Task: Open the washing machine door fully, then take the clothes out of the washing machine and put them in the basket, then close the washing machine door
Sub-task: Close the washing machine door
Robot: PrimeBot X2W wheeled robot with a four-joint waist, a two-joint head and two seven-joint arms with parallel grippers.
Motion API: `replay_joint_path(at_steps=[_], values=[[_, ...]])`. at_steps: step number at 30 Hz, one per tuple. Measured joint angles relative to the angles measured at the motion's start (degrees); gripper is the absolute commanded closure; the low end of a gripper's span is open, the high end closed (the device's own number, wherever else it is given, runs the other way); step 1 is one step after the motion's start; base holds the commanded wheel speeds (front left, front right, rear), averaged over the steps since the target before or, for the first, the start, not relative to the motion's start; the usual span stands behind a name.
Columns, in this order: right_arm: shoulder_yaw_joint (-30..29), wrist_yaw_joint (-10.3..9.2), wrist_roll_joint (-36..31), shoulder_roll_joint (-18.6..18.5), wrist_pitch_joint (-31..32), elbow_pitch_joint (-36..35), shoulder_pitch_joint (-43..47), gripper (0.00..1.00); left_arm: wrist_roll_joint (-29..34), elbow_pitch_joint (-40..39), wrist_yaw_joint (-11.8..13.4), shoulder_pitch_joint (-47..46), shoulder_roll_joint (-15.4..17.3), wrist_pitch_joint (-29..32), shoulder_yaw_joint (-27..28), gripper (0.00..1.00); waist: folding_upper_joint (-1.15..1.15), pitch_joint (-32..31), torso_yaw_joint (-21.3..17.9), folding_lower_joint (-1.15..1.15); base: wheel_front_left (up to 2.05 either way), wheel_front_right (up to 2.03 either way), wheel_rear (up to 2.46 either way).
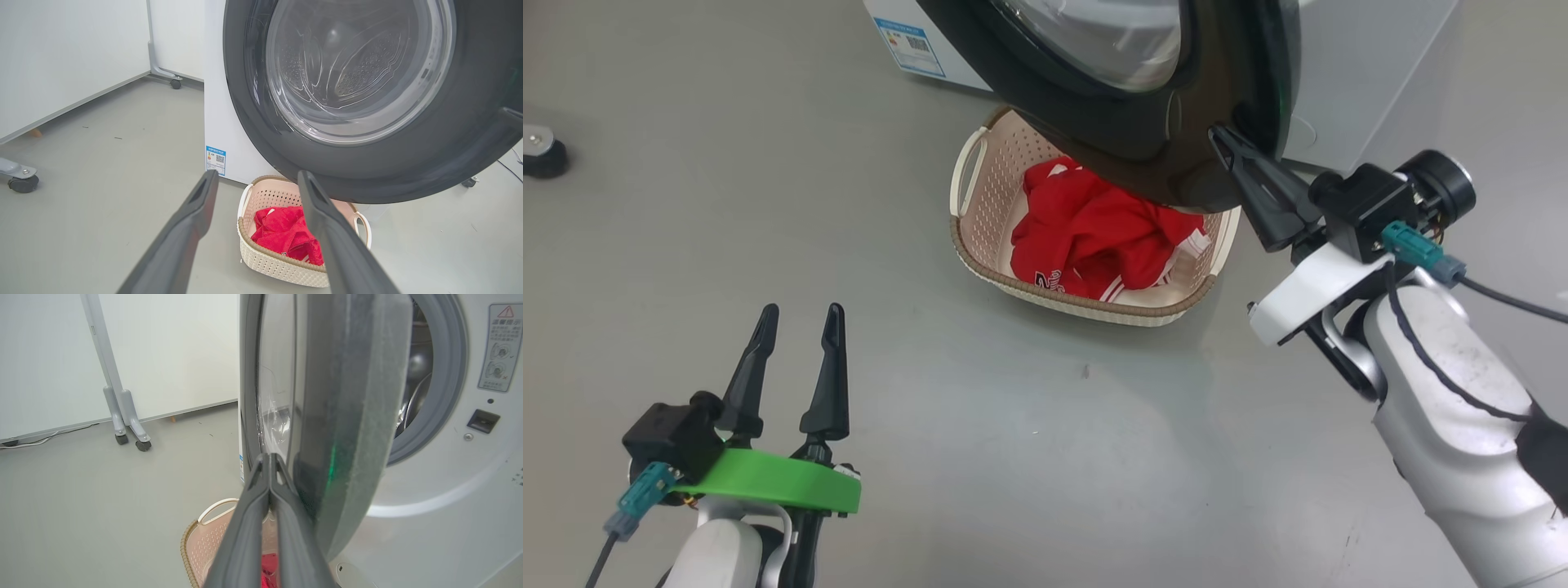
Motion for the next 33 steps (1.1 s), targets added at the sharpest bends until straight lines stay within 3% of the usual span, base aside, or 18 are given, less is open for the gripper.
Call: replay_joint_path(at_steps=[33], values=[[-8.44,0.41,1.47,-7.45,2.7,4.64,-16.84,1.0,-2.5,1.79,-0.37,-7.49,-2.18,-0.07,-3.6,0.0,0.0,9.44,3.25,0.0,0.0,0.0,0.0]])
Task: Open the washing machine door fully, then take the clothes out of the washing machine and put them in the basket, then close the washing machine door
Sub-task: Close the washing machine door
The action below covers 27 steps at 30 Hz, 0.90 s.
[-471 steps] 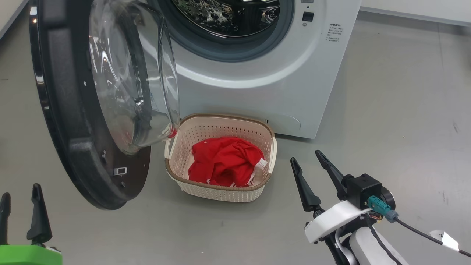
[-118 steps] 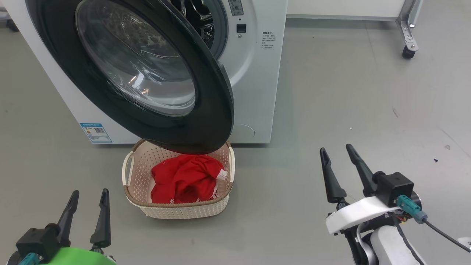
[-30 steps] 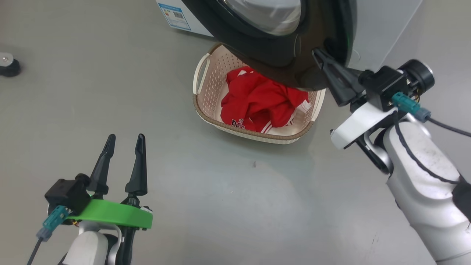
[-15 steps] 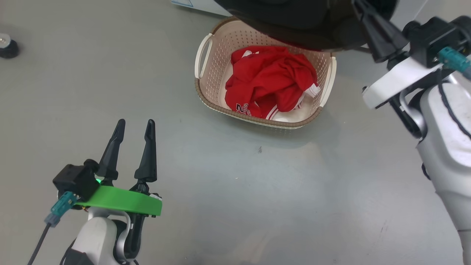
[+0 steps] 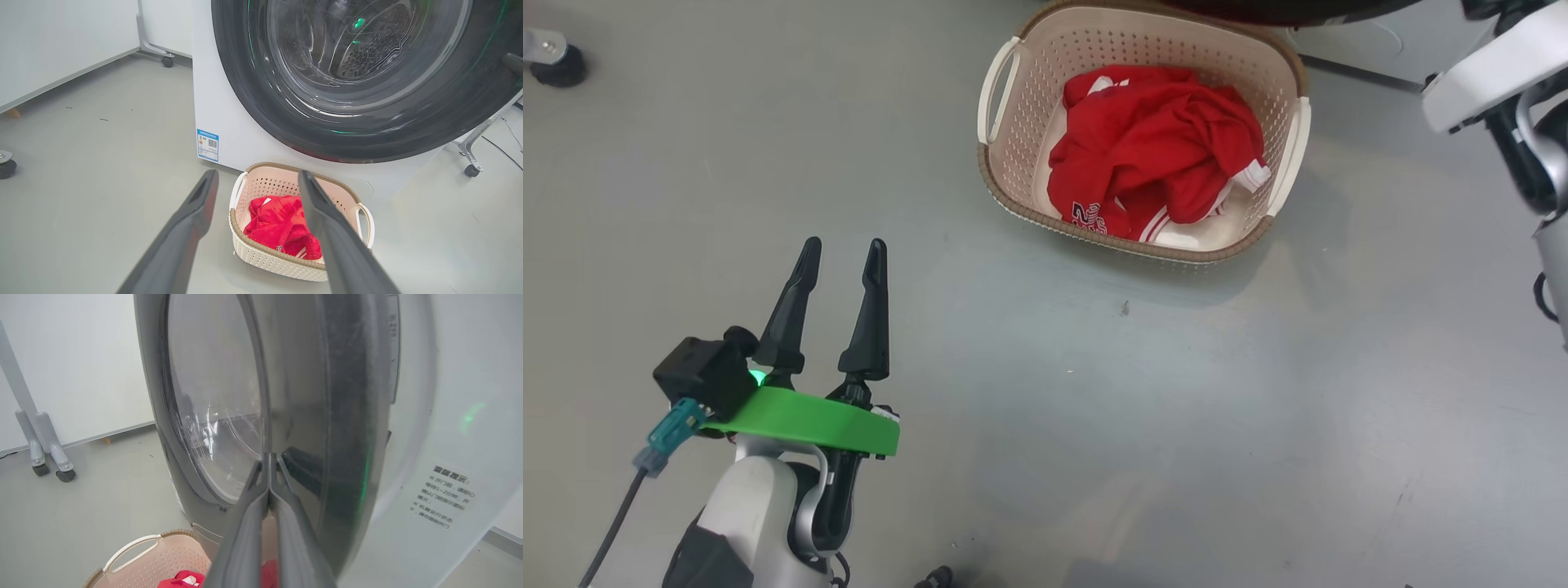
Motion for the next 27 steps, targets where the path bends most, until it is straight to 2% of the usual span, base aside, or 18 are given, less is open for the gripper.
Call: replay_joint_path(at_steps=[13,19,27], values=[[-3.75,-1.93,1.63,-0.22,0.3,3.07,-5.61,1.0,-0.29,0.33,-0.15,-1.41,-0.25,0.0,-0.25,0.0,0.0,2.94,1.0,0.0,0.0,0.0,0.0],[-4.02,-2.2,1.18,-0.81,0.42,4.47,-8.9,1.0,-0.62,0.27,-0.15,-1.97,-0.42,0.0,0.91,0.0,0.0,4.38,0.88,0.0,0.0,0.0,0.0],[-4.61,-4.0,0.45,-0.88,0.59,6.76,-11.78,1.0,-0.62,0.97,-0.15,-2.5,-0.57,0.0,1.35,0.0,0.0,5.6,1.13,0.0,0.0,0.0,0.0]])
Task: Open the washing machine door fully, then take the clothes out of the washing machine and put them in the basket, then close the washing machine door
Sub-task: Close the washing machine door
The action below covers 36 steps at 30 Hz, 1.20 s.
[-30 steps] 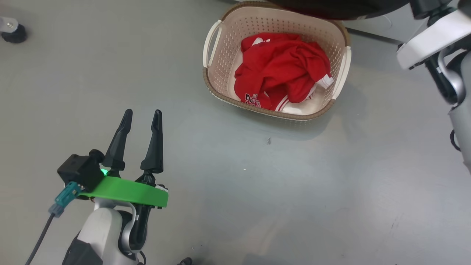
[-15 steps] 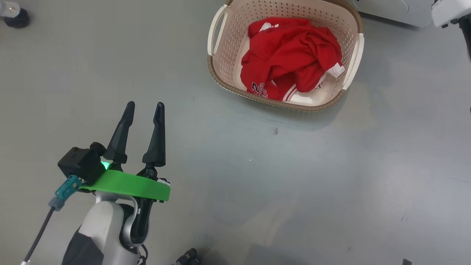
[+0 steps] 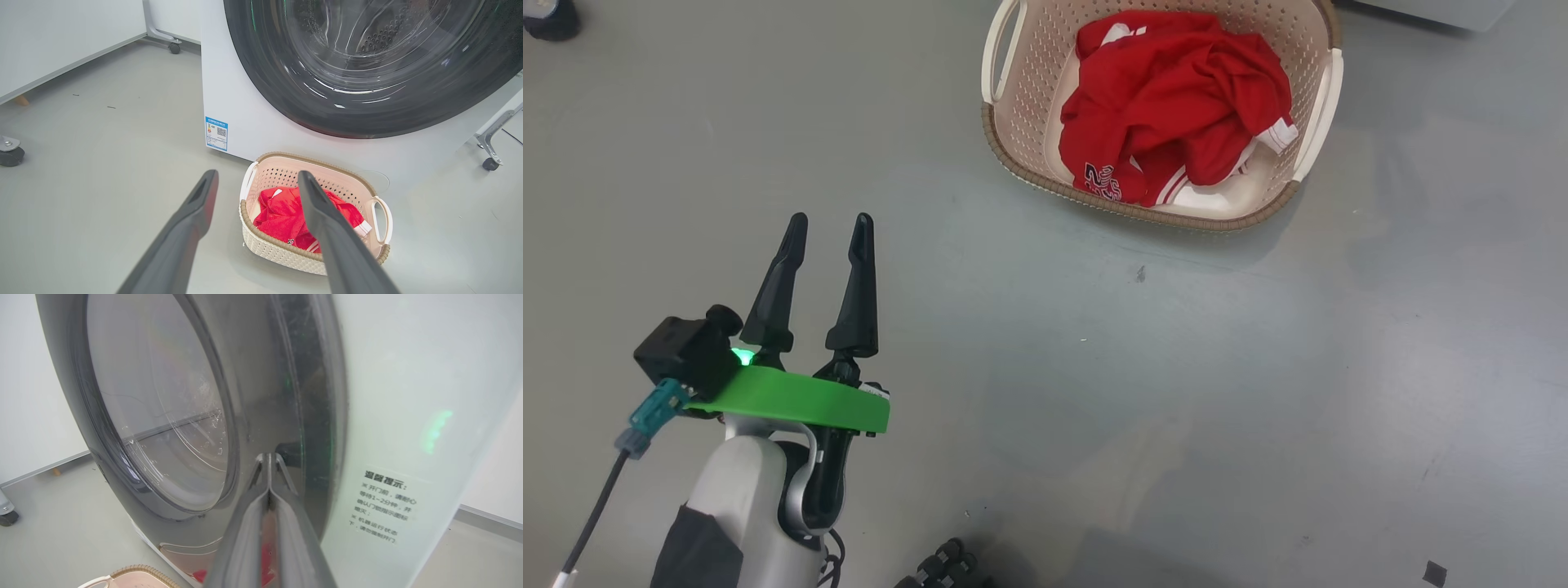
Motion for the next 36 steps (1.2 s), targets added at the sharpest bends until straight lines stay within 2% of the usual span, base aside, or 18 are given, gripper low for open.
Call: replay_joint_path(at_steps=[4,15,23,29,36], values=[[-0.34,-0.58,0.0,0.48,-0.38,0.62,-0.44,1.0,0.0,0.18,0.0,-0.23,-0.02,0.0,0.1,0.0,0.0,0.24,0.23,0.0,0.0,0.0,0.0],[0.13,-0.6,0.0,1.48,-3.44,4.33,-1.02,1.0,0.03,1.05,0.0,-1.24,-0.12,0.0,-0.25,0.0,0.0,-0.6,0.24,0.0,0.0,0.0,0.0],[1.57,-0.49,-0.22,2.15,-6.5,7.67,2.82,1.0,0.71,2.23,0.0,-1.38,0.05,0.0,0.41,0.0,0.0,-3.41,-0.8,0.0,0.0,0.0,0.0],[3.13,0.09,-0.26,4.88,-7.49,8.9,6.27,1.0,1.51,2.45,0.0,-1.38,1.8,0.0,1.01,0.0,0.0,-6.57,-2.18,0.0,0.0,0.0,0.0],[4.03,0.76,-0.14,6.42,-8.04,9.47,9.86,1.0,2.8,2.93,0.0,-1.25,3.46,0.0,1.78,0.0,0.0,-10.65,-4.7,0.0,0.0,0.0,0.0]])
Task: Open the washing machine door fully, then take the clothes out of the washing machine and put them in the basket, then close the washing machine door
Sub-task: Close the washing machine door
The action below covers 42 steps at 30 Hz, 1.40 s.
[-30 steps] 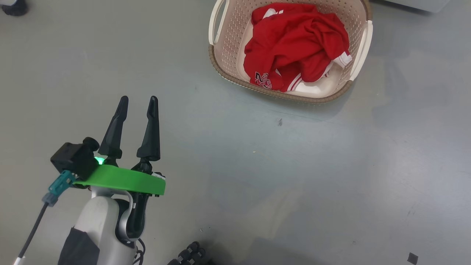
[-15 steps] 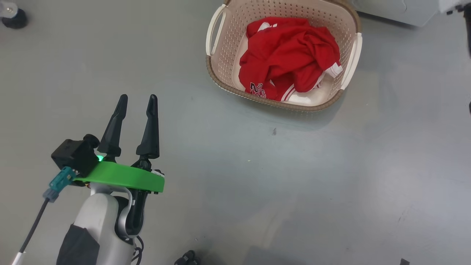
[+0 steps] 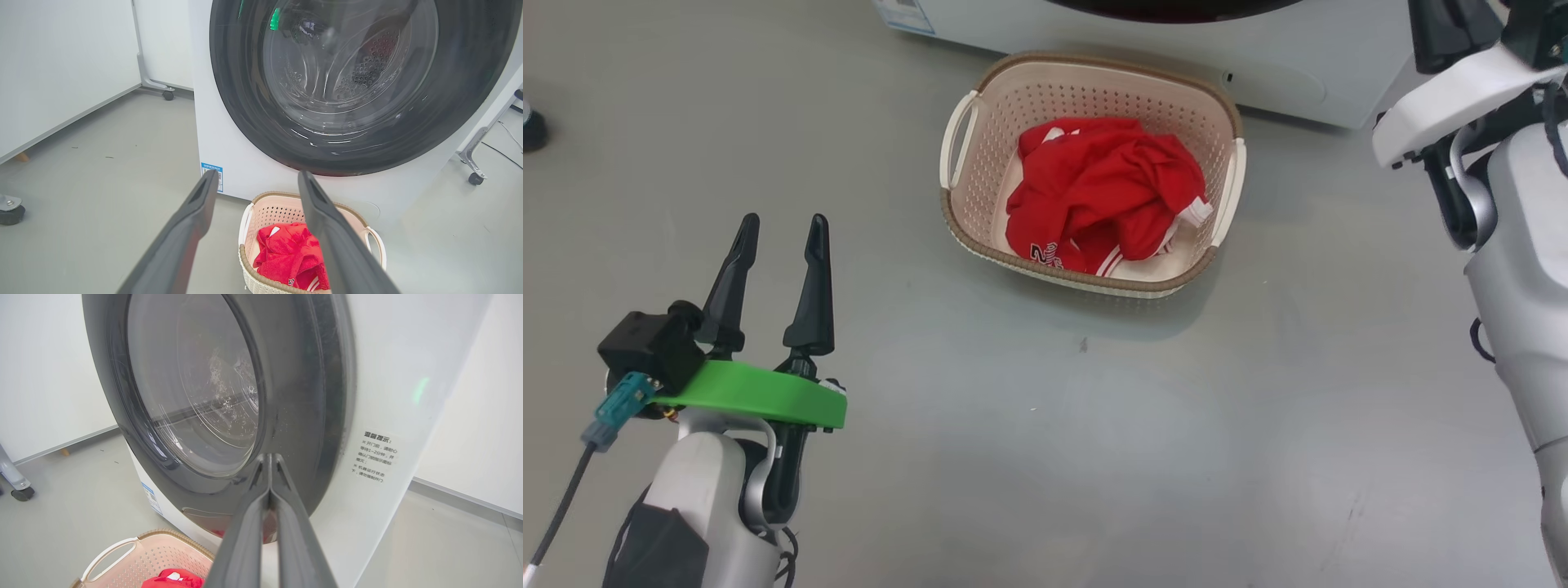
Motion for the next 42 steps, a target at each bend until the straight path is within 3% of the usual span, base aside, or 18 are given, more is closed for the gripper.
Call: replay_joint_path(at_steps=[14,28,42], values=[[-2.13,0.25,1.99,3.52,-0.25,-0.48,9.28,1.0,0.57,1.54,0.0,5.09,2.25,0.0,1.63,0.0,0.0,-8.05,-5.99,0.0,0.0,0.0,0.0],[-5.2,-0.4,3.83,5.77,-0.4,-6.58,21.44,1.0,0.56,2.35,0.0,11.91,3.0,0.0,4.11,0.0,0.0,-17.24,-13.31,0.0,0.0,0.0,0.0],[-7.66,-1.81,4.67,8.46,-0.41,-12.98,32.04,1.0,0.57,0.97,0.0,15.82,2.91,0.0,5.82,0.0,0.0,-22.14,-18.19,0.0,0.0,0.0,0.0]])
